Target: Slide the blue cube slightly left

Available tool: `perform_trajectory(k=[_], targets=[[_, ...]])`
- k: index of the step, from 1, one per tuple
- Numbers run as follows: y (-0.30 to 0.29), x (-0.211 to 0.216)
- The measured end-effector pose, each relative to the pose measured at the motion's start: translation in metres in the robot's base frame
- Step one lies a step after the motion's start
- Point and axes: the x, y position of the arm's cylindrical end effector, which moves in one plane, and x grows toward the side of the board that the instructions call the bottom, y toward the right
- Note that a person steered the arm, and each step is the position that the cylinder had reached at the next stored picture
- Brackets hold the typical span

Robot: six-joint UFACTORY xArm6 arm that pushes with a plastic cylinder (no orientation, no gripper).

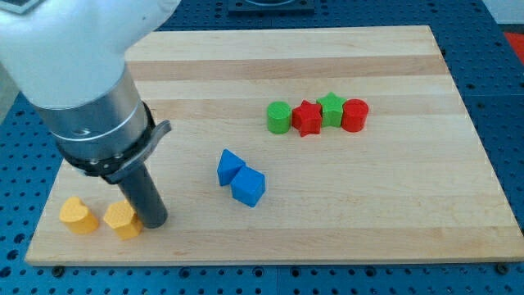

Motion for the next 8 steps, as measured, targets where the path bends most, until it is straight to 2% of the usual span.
perform_trajectory(k=[2,4,5,8], targets=[[-0.022,0.0],[-0.02,0.0],[0.013,0.009],[0.19,0.019]])
